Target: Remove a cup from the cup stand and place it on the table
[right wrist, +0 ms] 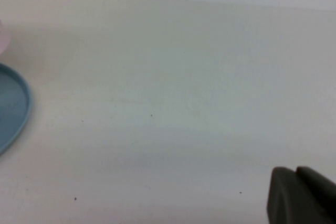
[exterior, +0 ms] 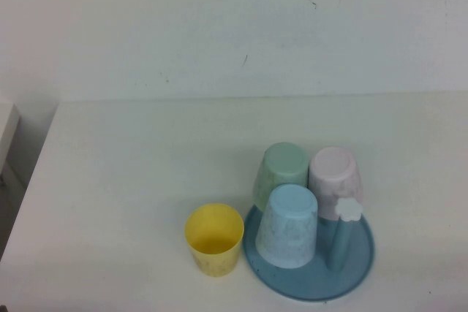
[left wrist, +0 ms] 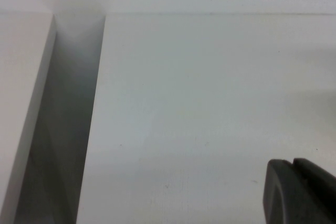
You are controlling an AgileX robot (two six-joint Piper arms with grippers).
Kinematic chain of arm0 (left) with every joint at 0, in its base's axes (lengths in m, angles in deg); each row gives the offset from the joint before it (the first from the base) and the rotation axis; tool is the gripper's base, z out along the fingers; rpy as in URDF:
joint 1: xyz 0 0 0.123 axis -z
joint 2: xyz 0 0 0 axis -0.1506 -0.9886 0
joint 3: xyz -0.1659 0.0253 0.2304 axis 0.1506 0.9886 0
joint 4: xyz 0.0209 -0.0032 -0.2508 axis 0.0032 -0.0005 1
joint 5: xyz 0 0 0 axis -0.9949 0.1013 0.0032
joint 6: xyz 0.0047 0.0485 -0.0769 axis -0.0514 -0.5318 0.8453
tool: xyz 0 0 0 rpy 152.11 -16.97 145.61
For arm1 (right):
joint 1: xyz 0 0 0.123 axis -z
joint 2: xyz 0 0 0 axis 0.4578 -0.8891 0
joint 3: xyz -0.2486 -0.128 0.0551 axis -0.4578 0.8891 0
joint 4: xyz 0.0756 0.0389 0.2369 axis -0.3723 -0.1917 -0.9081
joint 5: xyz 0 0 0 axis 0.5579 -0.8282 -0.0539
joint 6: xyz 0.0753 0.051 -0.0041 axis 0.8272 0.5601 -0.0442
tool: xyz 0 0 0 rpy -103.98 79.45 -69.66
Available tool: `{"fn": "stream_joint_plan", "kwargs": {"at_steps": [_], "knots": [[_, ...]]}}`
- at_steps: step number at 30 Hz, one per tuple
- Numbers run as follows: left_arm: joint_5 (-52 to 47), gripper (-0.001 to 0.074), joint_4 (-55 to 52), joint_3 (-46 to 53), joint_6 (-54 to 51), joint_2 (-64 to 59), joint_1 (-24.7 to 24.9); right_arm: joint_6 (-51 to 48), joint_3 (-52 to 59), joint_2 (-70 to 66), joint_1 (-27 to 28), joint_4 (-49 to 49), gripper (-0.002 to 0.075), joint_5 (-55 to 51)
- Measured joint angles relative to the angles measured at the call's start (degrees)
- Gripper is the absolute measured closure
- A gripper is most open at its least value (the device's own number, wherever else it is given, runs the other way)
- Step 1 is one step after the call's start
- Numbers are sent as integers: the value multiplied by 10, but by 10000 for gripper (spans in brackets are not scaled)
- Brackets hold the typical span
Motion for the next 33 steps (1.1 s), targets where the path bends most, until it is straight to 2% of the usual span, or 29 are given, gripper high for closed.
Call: {"fn": "stream_joint_plan", "kwargs": {"at_steps": [26, 27, 33], "knots": [[0, 737, 1, 0, 0, 0, 0, 0, 0, 0, 3, 0, 727, 0], [0, 737, 1, 0, 0, 0, -36, 0, 0, 0, 3, 0, 727, 0], [0, 737, 1, 0, 0, 0, -99, 3, 0, 0, 3, 0, 727, 0]]}}
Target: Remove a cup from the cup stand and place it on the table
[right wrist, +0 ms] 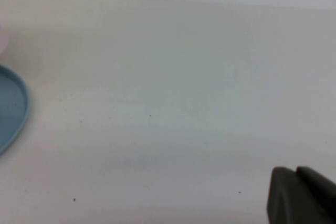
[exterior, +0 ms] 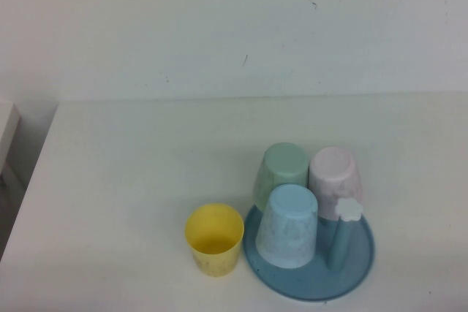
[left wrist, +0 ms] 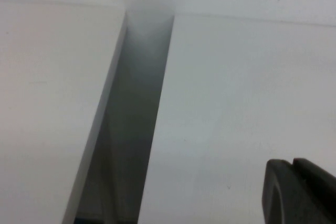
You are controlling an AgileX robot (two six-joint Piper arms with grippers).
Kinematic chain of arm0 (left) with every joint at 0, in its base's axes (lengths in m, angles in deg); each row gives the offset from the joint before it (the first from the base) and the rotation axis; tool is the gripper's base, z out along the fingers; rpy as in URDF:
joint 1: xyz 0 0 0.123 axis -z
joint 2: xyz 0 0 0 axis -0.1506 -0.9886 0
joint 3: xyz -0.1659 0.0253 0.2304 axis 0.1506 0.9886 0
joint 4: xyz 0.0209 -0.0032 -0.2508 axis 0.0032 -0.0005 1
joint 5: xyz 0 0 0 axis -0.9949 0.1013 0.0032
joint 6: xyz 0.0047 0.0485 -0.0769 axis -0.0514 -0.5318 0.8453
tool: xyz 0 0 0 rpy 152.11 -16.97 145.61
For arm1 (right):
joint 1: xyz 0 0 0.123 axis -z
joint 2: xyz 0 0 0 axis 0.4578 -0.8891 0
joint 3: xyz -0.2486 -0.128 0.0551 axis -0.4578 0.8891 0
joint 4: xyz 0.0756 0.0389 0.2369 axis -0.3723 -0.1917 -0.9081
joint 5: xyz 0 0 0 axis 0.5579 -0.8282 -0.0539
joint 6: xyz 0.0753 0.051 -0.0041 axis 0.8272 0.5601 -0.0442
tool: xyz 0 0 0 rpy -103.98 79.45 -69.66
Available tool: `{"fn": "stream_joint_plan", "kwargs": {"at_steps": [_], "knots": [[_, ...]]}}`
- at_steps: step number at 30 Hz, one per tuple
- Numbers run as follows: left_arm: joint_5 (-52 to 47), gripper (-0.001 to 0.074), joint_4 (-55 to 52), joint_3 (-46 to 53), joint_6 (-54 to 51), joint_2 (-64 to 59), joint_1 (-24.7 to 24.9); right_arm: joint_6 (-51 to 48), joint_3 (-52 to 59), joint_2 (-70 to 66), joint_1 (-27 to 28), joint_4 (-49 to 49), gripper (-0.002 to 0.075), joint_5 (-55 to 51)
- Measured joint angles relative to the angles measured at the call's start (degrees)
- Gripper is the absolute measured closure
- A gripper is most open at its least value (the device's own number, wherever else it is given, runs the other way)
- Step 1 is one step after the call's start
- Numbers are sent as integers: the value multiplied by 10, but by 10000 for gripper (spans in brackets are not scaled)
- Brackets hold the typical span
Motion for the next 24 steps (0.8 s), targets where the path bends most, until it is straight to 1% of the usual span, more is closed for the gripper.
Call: {"fn": "stream_joint_plan", "kwargs": {"at_steps": [3, 24], "knots": [[0, 737, 0, 0, 1, 0, -16, 0, 0, 0, 0, 0, 727, 0], [0, 737, 0, 0, 1, 0, -17, 1, 0, 0, 0, 0, 727, 0]]}}
